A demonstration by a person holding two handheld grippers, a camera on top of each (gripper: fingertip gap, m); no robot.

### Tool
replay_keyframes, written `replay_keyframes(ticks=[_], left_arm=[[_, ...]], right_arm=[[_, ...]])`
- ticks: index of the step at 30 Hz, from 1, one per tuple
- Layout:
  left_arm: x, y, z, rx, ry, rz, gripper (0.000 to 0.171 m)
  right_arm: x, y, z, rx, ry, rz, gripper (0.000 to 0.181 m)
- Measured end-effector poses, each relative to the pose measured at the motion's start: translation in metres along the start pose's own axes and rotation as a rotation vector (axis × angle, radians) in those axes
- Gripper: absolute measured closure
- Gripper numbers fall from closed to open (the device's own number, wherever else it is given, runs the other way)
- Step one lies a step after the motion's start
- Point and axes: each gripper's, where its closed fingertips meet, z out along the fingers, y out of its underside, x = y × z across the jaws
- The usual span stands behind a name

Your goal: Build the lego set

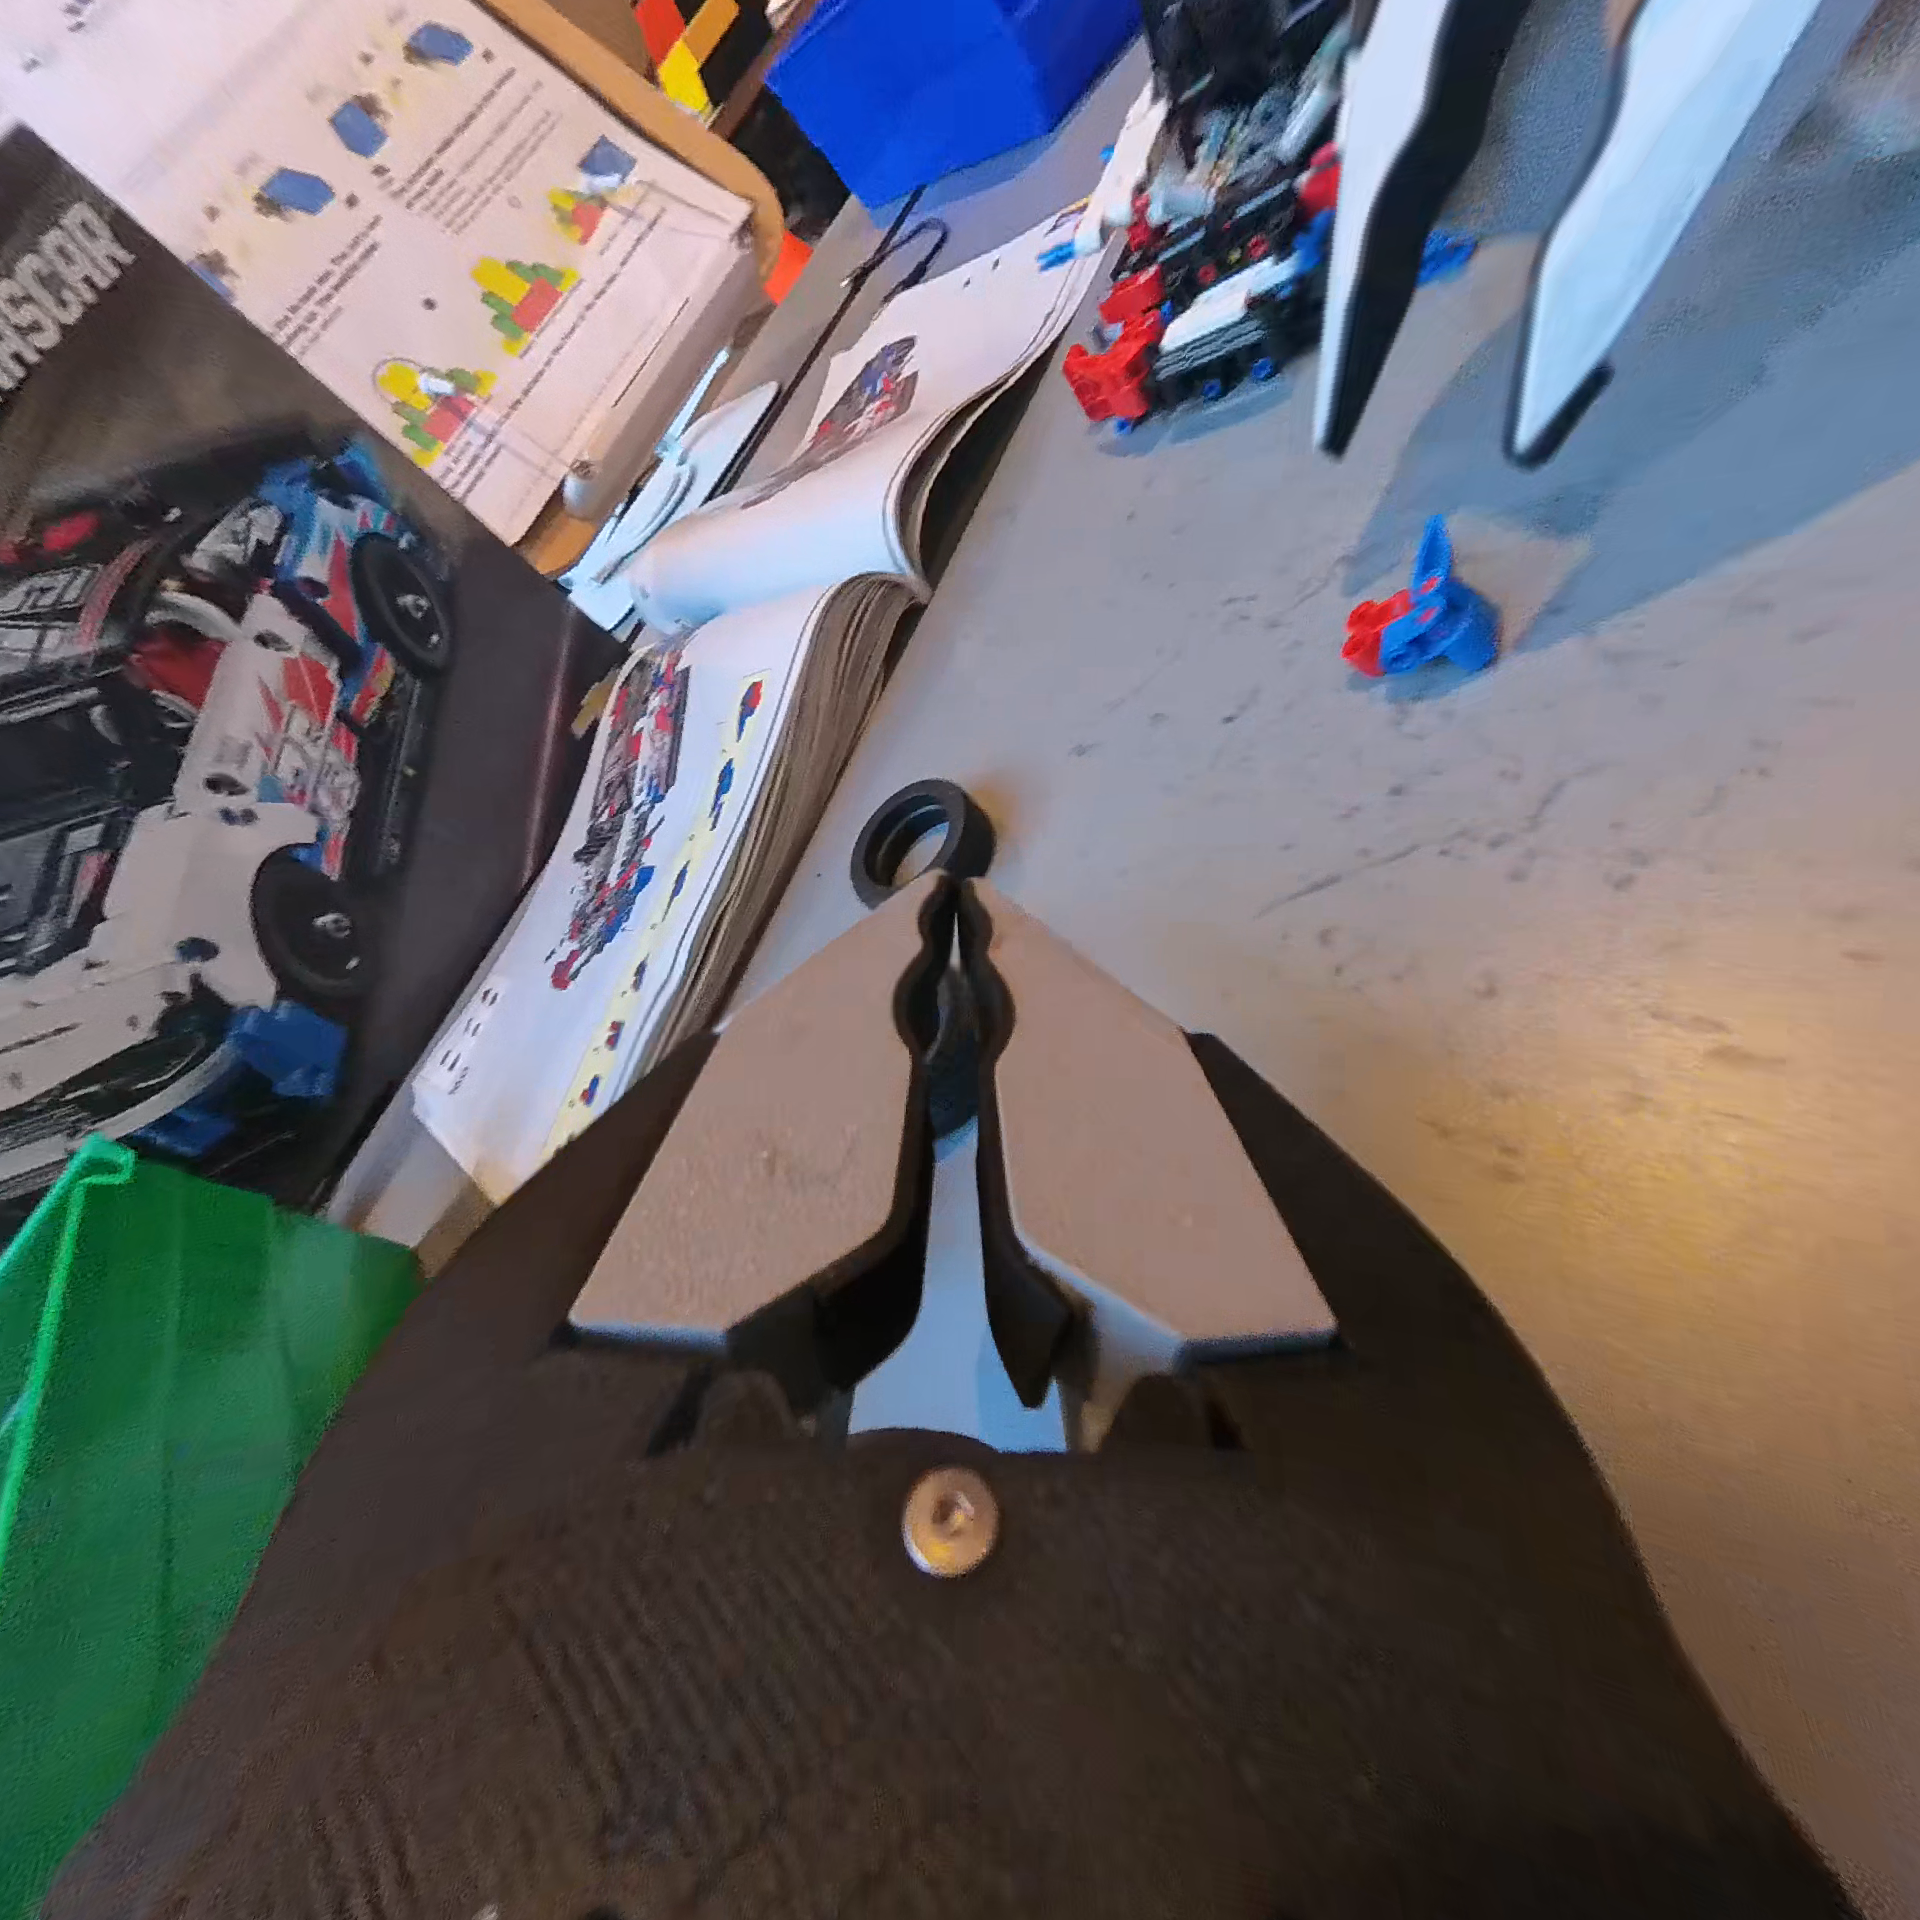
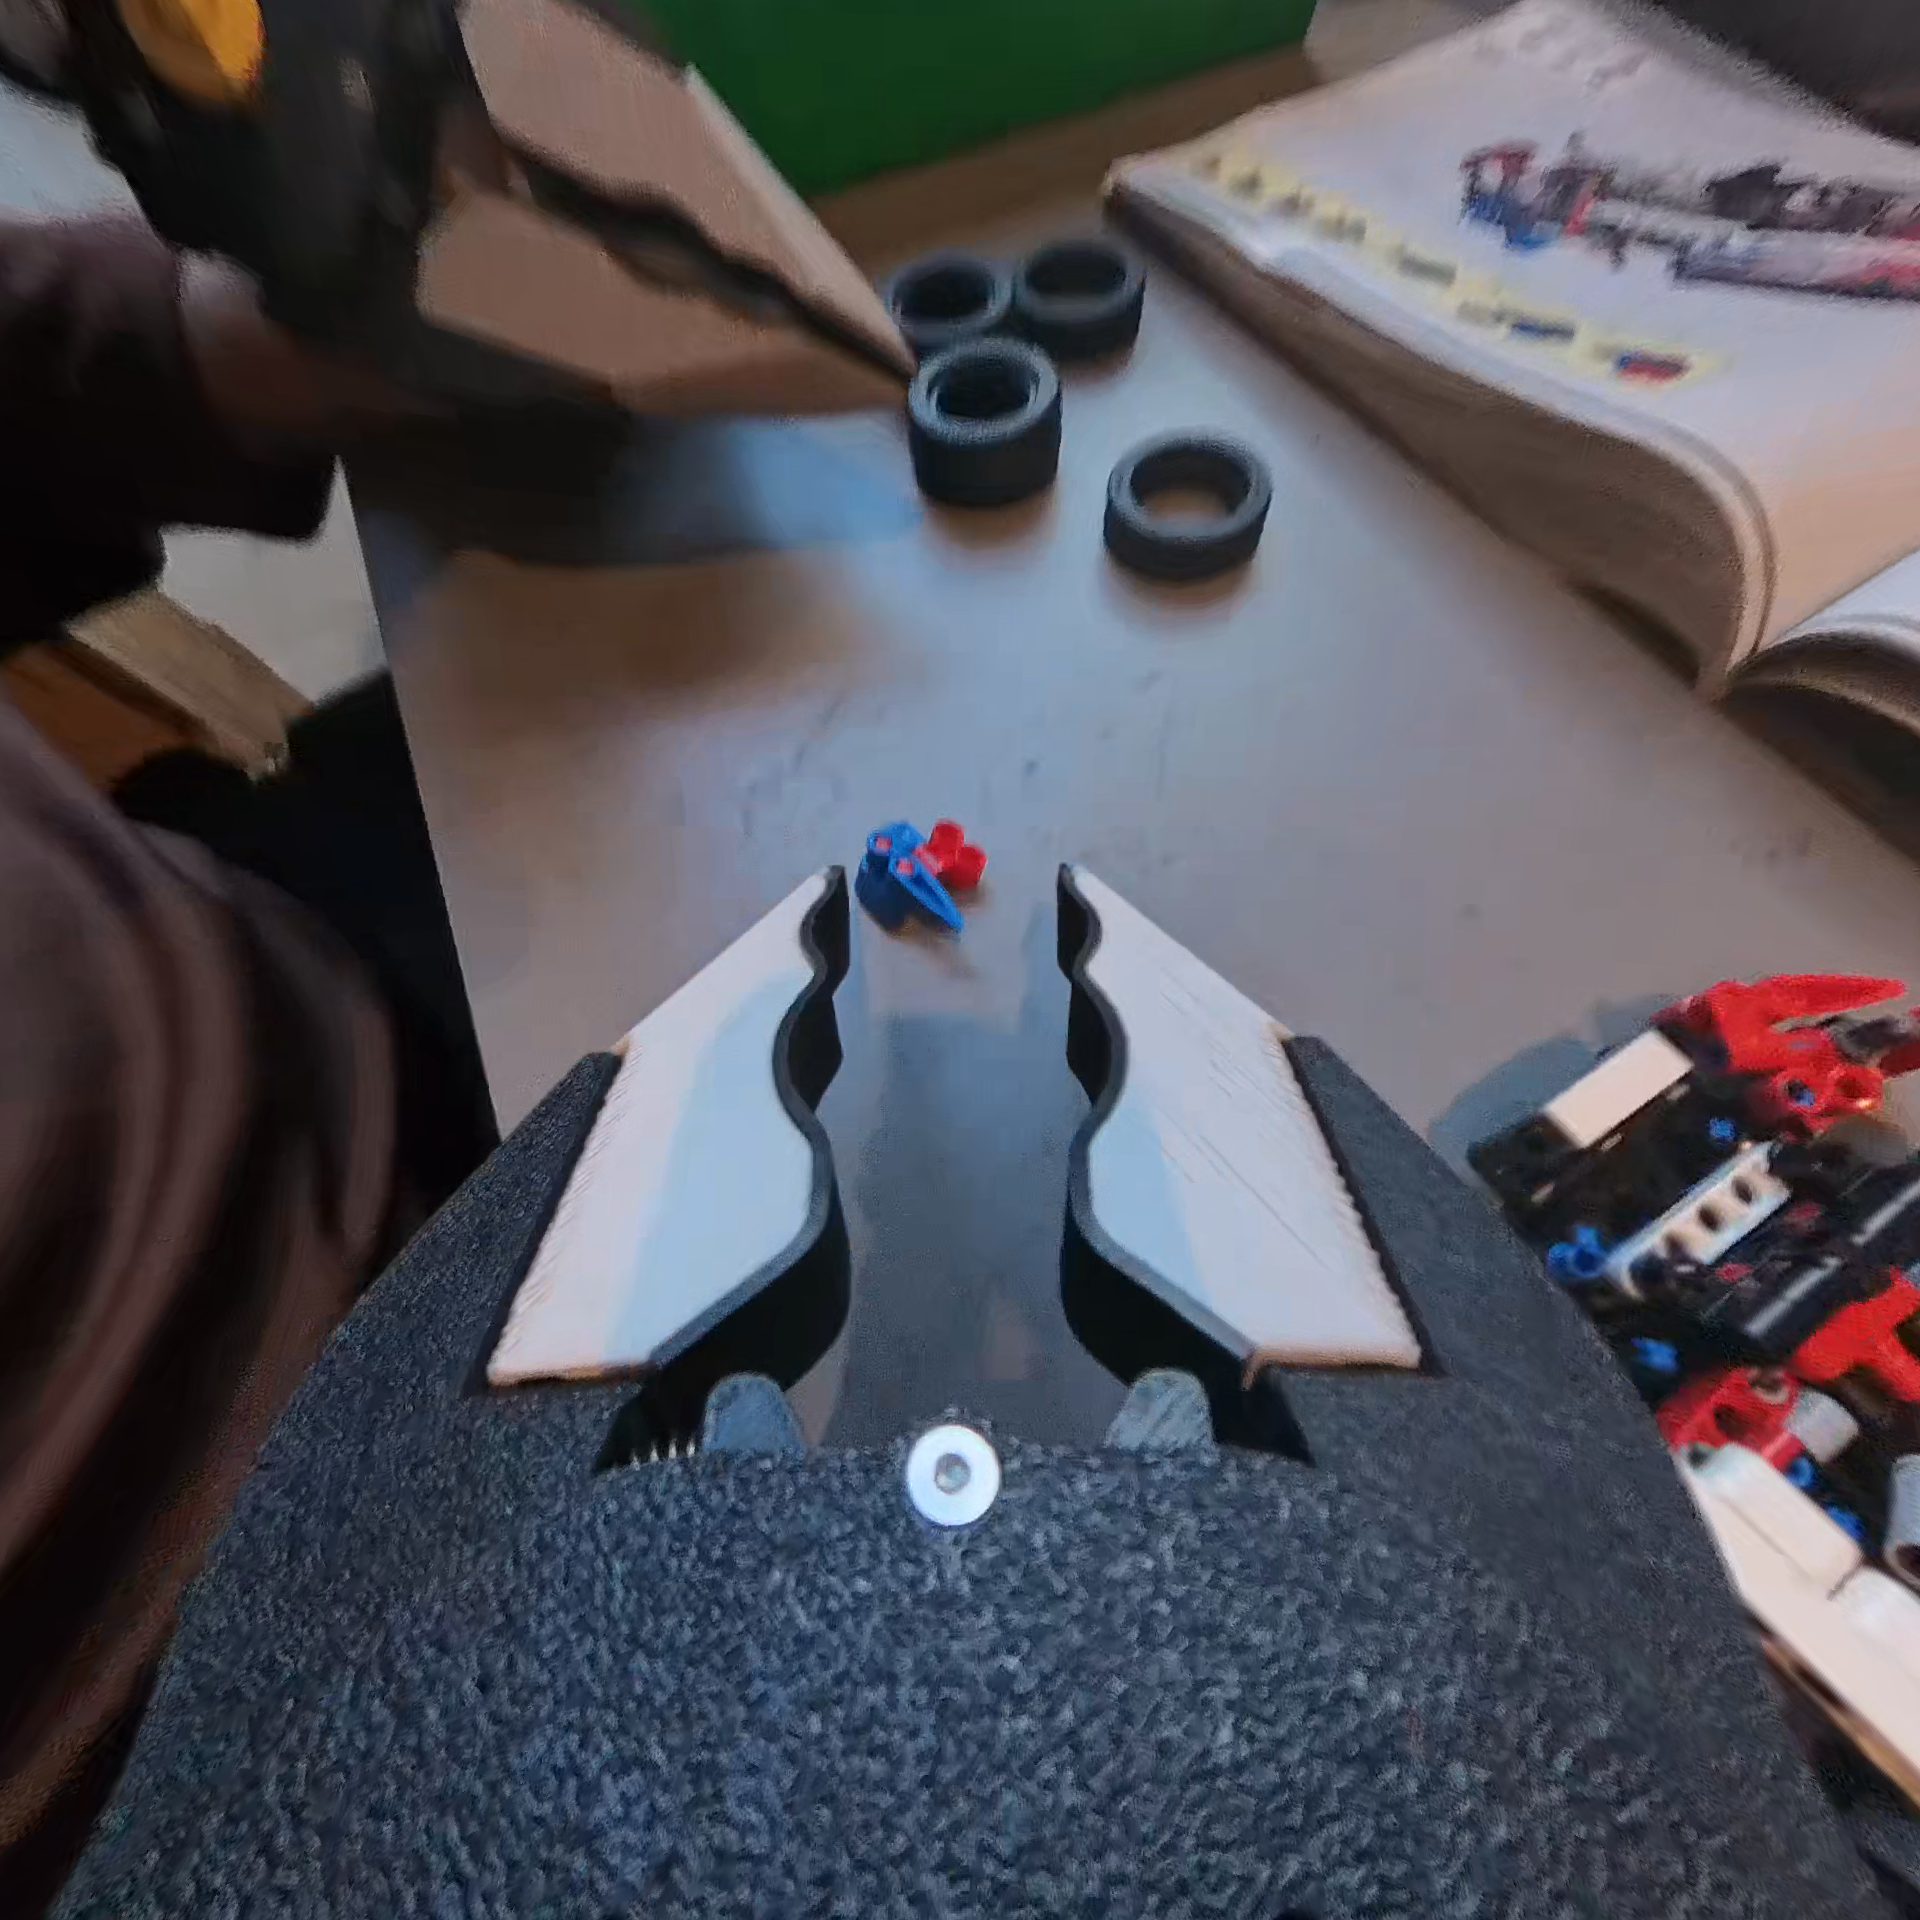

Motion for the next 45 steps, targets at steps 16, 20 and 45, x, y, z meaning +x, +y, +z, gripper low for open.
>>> replay_keyframes(ticks=[16, 20, 45], left_arm=[[0.089, -0.032, 0.026, -0.109, 0.621, -0.243, 0.152], [0.094, -0.026, 0.029, -0.164, 0.613, -0.222, 0.146], [0.042, -0.046, 0.056, -0.014, 0.172, -0.086, 0.148]], right_arm=[[-0.002, 0.013, 0.012, -0.1, -0.002, -0.142, 0.148], [-0.01, 0.012, 0.015, -0.095, -0.044, -0.176, 0.175], [0.007, -0.045, 0.015, 0.158, 0.118, 0.022, 0.176]])
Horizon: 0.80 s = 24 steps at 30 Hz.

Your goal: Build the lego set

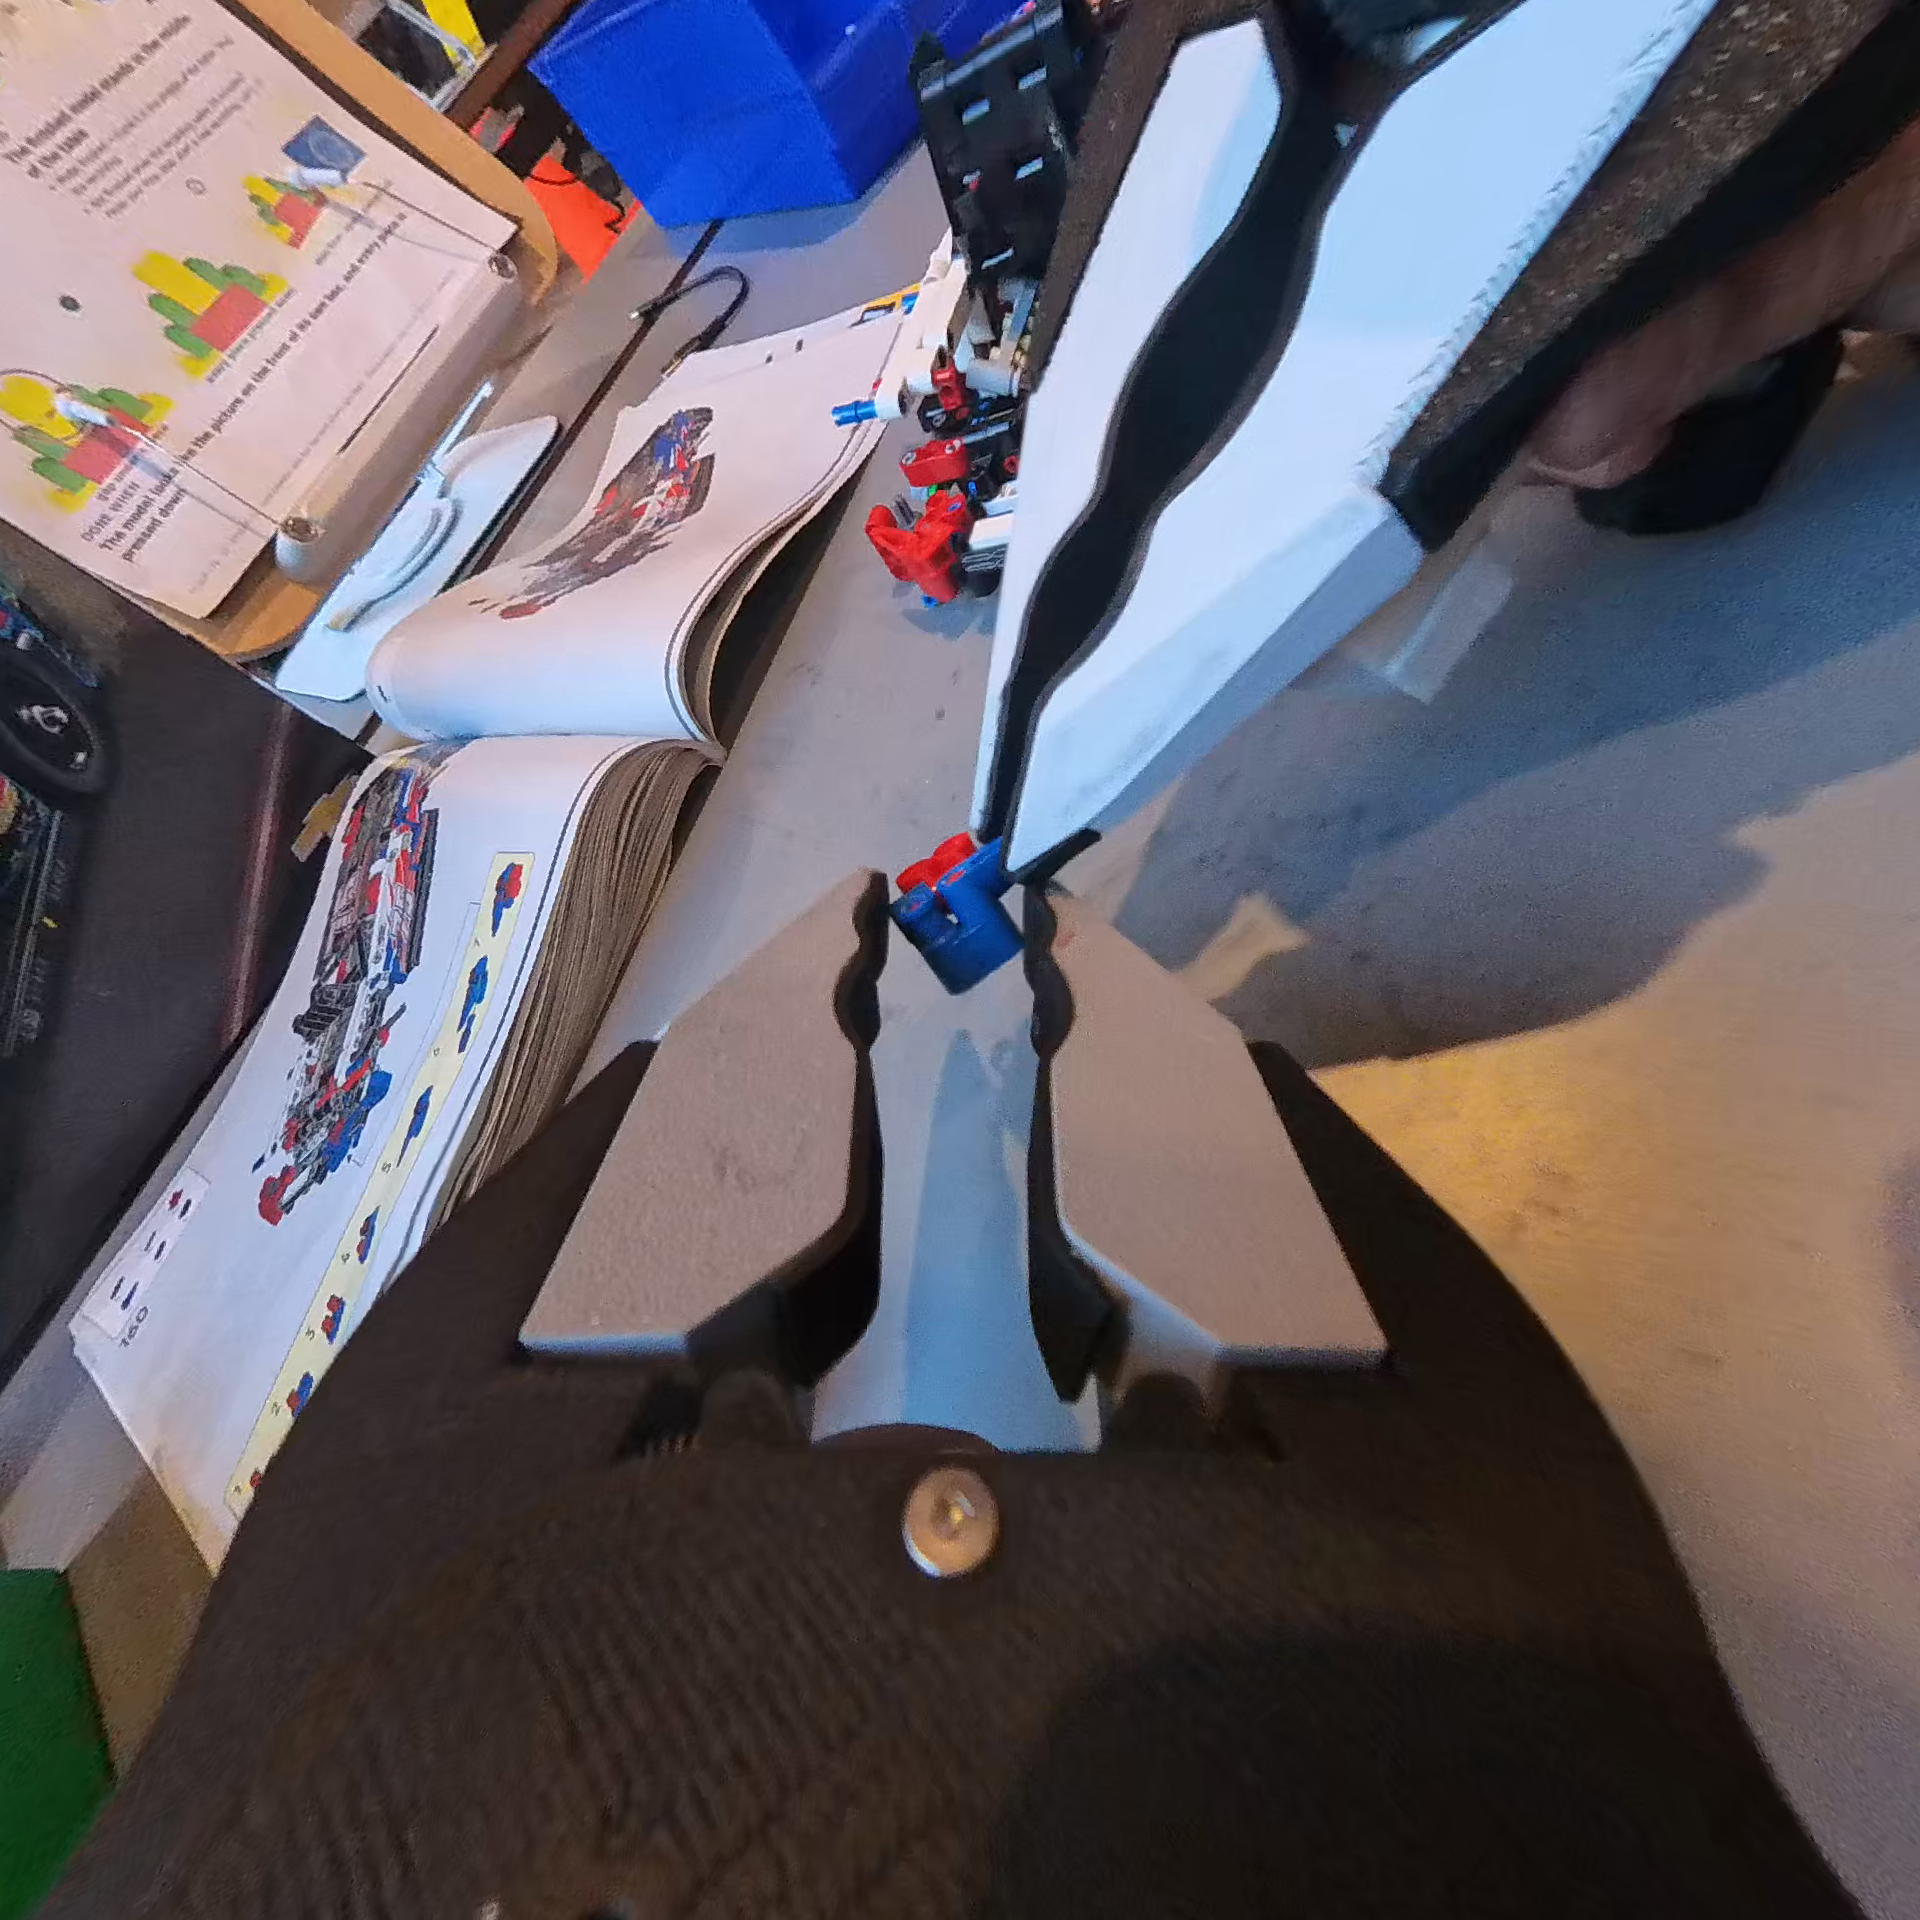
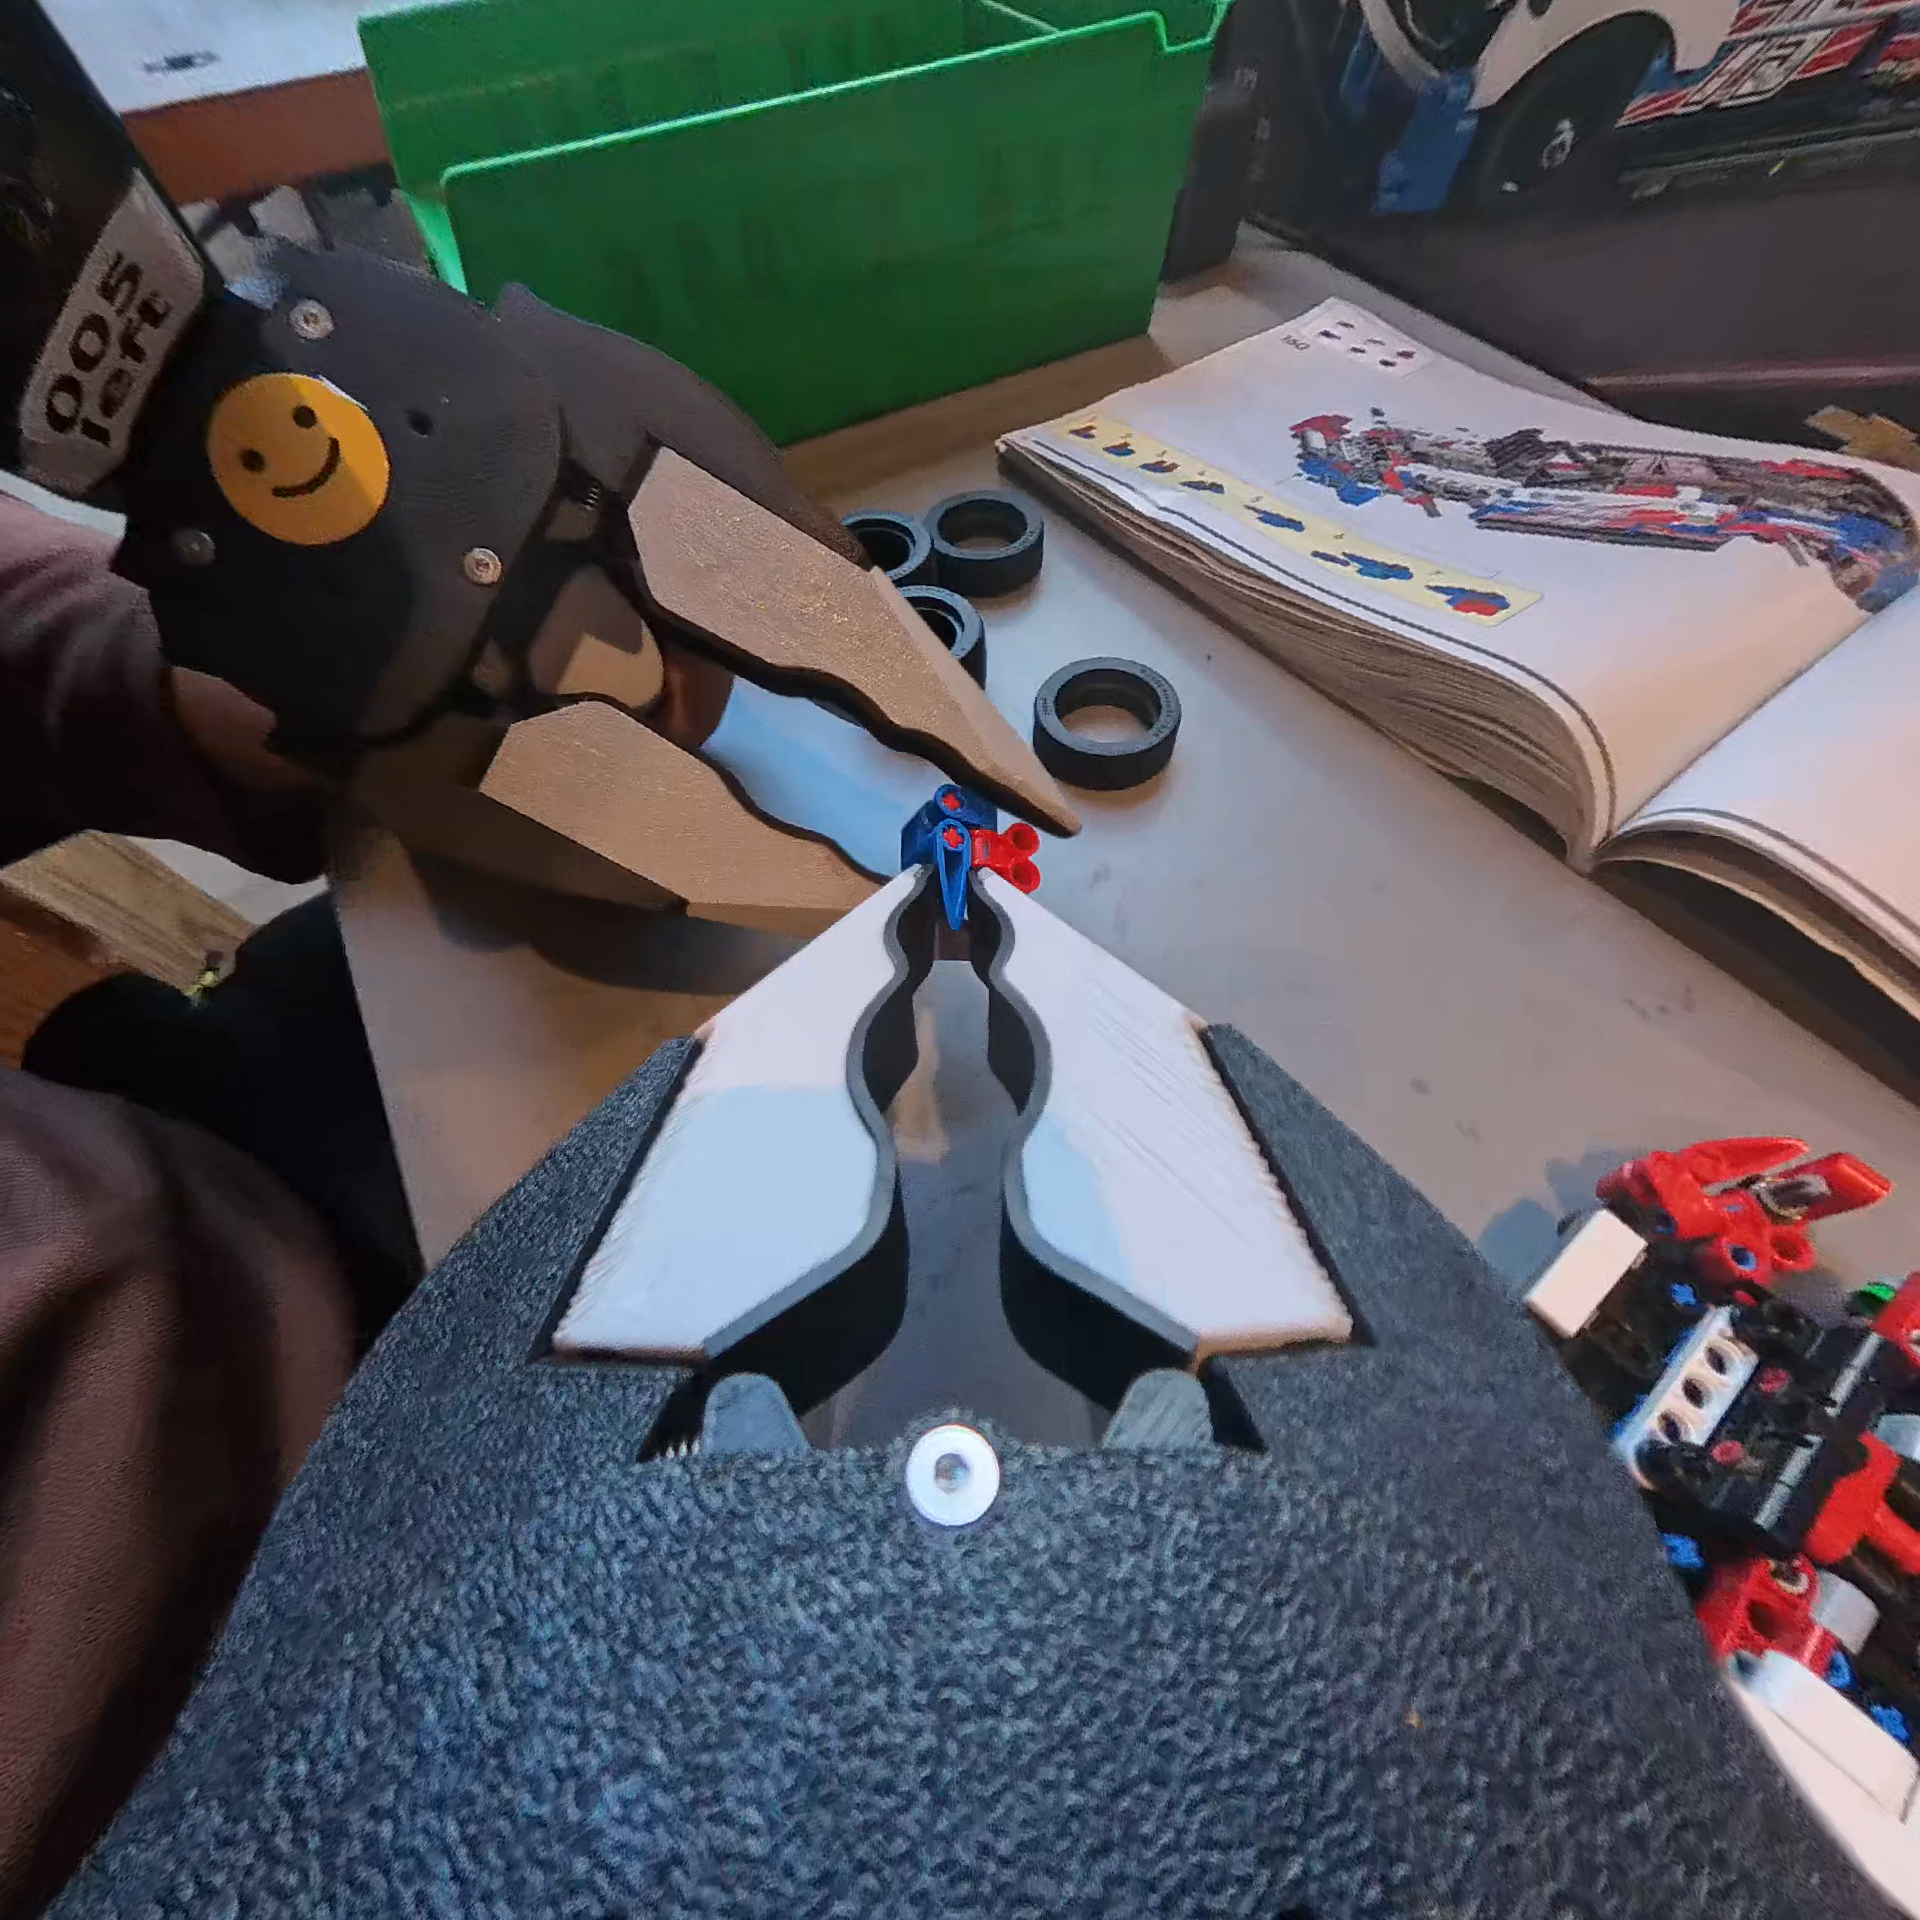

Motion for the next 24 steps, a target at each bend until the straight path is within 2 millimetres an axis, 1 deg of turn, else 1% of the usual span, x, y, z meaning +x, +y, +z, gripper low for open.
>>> replay_keyframes(ticks=[3, 7, 9, 10, 13, 16, 19, 21, 24], left_arm=[[-0.001, 0.002, -0.001, -0.003, -0.009, 0.008, 0.148], [-0.002, -0.004, -0.005, 0.05, -0.023, 0.027, 0.15], [-0.005, -0.012, -0.01, 0.101, -0.032, 0.017, 0.15], [-0.007, -0.015, -0.013, 0.126, -0.046, 0.018, 0.15], [-0.009, -0.031, -0.026, 0.238, -0.058, 0.034, 0.149], [-0.003, -0.04, -0.032, 0.299, -0.03, 0.034, 0.15], [0.005, -0.046, -0.036, 0.339, 0.016, 0.046, 0.15], [0.006, -0.048, -0.04, 0.358, 0.017, 0.048, 0.15], [0.006, -0.051, -0.044, 0.392, 0.061, 0.005, 0.15]], right_arm=[[-0.002, 0.0, 0.002, 0.008, 0.001, -0.024, 0.176], [-0.002, -0.006, -0.002, 0.041, -0.004, -0.043, 0.174], [0.001, -0.011, -0.007, 0.071, 0.004, -0.03, 0.162], [0.001, -0.014, -0.01, 0.085, -0.003, -0.031, 0.16], [-0.006, -0.02, -0.016, 0.124, -0.077, -0.032, 0.147], [-0.02, -0.029, -0.021, 0.175, -0.192, -0.02, 0.148], [-0.027, -0.032, -0.025, 0.185, -0.251, -0.007, 0.153], [-0.029, -0.034, -0.027, 0.191, -0.273, 0.005, 0.154], [-0.032, -0.036, -0.028, 0.21, -0.306, 0.034, 0.154]])
